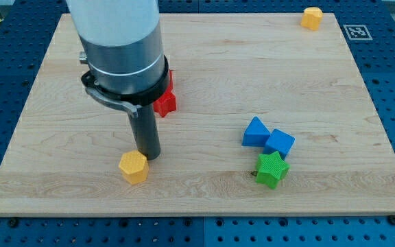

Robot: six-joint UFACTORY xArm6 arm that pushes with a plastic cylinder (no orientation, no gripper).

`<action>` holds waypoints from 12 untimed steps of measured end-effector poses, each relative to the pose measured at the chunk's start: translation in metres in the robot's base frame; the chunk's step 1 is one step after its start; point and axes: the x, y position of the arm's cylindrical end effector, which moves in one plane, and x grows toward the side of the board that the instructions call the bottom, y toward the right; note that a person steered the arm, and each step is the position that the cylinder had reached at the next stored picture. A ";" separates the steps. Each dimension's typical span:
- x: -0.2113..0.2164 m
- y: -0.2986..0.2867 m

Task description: Push yellow hexagon to the bottom left

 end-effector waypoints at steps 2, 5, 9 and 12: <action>0.019 0.015; 0.044 0.030; 0.044 -0.088; 0.038 -0.099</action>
